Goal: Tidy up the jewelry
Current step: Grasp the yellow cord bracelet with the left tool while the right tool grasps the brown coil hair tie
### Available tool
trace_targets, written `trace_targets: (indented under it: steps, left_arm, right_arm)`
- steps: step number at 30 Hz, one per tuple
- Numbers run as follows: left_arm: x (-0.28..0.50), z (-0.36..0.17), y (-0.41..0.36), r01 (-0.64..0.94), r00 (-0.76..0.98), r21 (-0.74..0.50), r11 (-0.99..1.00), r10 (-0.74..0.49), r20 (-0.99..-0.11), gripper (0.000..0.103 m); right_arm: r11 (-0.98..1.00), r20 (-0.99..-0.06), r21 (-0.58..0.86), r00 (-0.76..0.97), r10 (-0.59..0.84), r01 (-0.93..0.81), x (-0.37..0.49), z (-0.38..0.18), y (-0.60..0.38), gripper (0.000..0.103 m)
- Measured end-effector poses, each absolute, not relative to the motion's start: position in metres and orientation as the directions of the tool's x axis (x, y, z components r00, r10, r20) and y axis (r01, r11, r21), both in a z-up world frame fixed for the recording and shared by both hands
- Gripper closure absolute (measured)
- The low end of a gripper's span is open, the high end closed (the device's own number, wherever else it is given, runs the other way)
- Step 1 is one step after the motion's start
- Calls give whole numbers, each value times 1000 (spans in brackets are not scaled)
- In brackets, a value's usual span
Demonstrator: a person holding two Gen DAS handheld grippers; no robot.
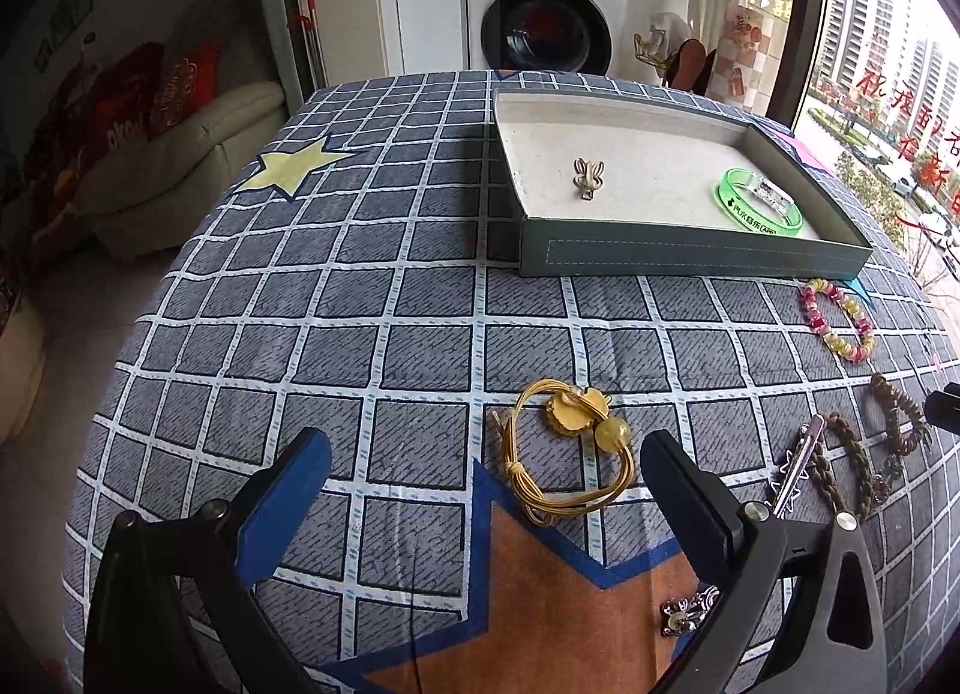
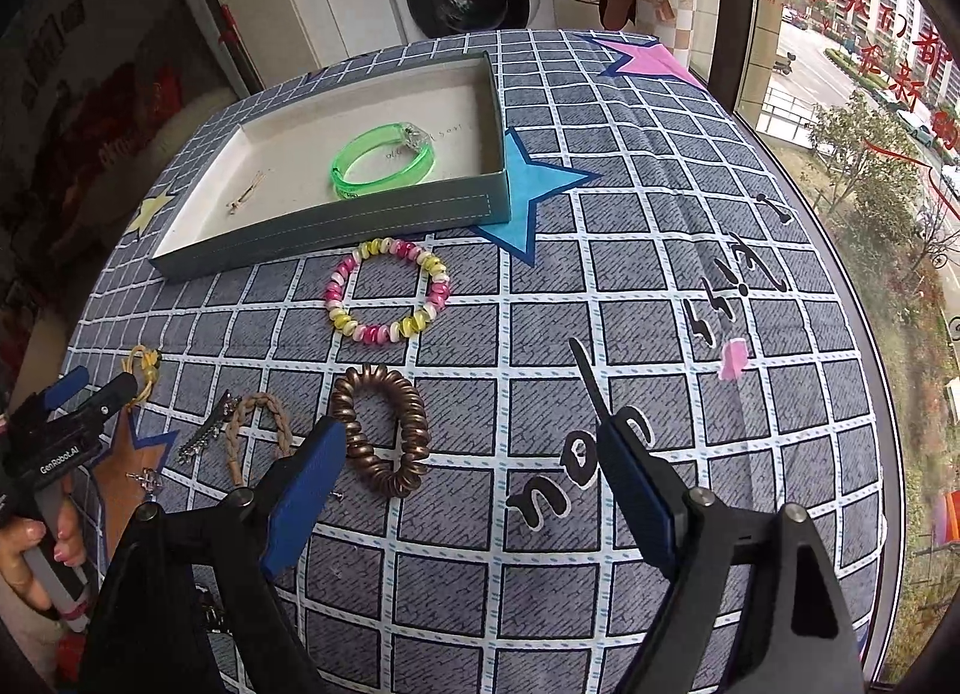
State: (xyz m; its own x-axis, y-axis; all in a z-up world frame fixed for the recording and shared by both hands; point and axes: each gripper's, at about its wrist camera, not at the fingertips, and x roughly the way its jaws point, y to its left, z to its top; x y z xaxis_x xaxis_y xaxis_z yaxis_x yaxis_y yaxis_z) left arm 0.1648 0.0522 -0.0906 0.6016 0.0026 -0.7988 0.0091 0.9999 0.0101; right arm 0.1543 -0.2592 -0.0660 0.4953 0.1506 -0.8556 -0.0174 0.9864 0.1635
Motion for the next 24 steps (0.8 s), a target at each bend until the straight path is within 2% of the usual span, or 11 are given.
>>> trace_targets:
  steps: [3,5,7,11,14,16,17,19,20,22,24]
  left_arm:
    - [167,-93,48,28,591,20,999,0,-807,1]
    - [168,-94,46,36,589,23,999,-2,-808,1]
    - [169,-96,43,47,583,30,998,-3,-813,9]
    - [170,-99,42,58,574,21,998,-16,-819,11]
    - [170,-98,41,84,570,-6,996,-53,-820,24]
    - [168,-97,37,104,575,-11,995,-69,-815,42]
    - [168,-96,35,114,577,-7,993,-72,-814,46]
    - [167,-95,31,134,576,-6,991,-83,-813,59]
    - [167,-95,30,141,576,-5,990,-86,-813,62]
    - [166,-94,28,156,575,-5,988,-95,-813,78]
    - [166,-94,27,161,576,0,987,-94,-812,80]
  right_arm:
    - [987,-869,160,473,145,-9,157,-74,-258,30]
    - [987,-876,158,460,147,-14,158,-79,-255,32]
    - [988,-882,149,449,145,-25,158,-83,-249,33]
    - [990,-878,137,458,139,-39,158,-82,-242,34]
    - [992,-877,121,464,129,-48,158,-80,-238,39]
    - [994,-884,94,455,110,-57,159,-81,-234,51]
    - [996,-884,58,460,84,-70,158,-81,-230,56]
    - [995,-882,18,467,61,-96,155,-82,-225,59]
    - [995,-881,22,469,67,-102,154,-82,-224,63]
    - [994,-880,23,469,71,-106,152,-82,-223,68]
    - [993,-879,20,472,71,-114,151,-81,-222,81]
